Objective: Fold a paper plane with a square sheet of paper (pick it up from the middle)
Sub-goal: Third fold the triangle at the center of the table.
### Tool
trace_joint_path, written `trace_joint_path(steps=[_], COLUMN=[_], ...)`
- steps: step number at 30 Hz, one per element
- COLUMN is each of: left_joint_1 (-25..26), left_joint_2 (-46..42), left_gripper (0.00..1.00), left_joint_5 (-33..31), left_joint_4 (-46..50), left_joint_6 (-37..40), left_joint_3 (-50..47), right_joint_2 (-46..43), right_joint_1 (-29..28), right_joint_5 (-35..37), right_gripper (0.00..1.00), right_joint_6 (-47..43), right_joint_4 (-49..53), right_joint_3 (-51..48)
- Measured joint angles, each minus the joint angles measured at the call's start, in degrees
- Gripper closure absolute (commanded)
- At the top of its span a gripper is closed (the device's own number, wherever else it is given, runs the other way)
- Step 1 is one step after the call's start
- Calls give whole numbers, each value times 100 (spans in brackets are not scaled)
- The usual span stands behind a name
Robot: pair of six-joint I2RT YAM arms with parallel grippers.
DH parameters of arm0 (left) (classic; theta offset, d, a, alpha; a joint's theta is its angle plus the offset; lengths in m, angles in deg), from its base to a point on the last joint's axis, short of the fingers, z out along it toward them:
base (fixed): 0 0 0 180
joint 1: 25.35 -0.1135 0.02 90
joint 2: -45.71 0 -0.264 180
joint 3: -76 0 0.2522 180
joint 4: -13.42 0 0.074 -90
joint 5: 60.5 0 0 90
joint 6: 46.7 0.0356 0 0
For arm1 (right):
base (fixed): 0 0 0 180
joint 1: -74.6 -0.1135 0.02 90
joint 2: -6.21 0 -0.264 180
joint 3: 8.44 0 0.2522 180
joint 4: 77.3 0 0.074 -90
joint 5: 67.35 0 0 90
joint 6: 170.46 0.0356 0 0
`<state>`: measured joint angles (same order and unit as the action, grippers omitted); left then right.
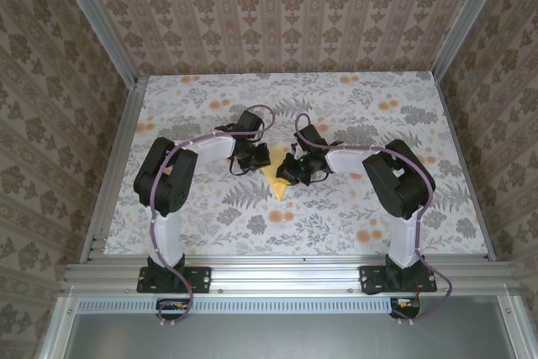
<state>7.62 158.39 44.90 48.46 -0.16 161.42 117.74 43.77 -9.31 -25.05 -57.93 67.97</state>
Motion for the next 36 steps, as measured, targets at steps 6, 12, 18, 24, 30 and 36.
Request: trace_joint_path(steps=[6, 12, 18, 24, 30, 36], left_joint_1=[0, 4, 4, 4, 4, 4], left_joint_2=[0, 0, 9, 9, 9, 9], left_gripper=[89, 89, 89, 89, 89, 89], left_joint_5=[0, -2, -2, -2, -2, -2], left_joint_4=[0, 0, -2, -2, -2, -2], left_joint_6=[0, 0, 0, 0, 0, 0], left_joint_3=[0, 0, 0, 0, 0, 0], right_joint_2=[0, 28, 74, 96, 205, 234], right_joint_1=[-11, -48, -59, -59, -59, -59], right_joint_5=[-4, -20, -20, -20, -28, -68], right_gripper=[91, 91, 91, 91, 91, 91], right_joint_6=[-13, 33, 55, 76, 140, 164], right_joint_4=[9, -173, -271, -286, -358, -417], right_joint_3=[0, 0, 0, 0, 0, 0])
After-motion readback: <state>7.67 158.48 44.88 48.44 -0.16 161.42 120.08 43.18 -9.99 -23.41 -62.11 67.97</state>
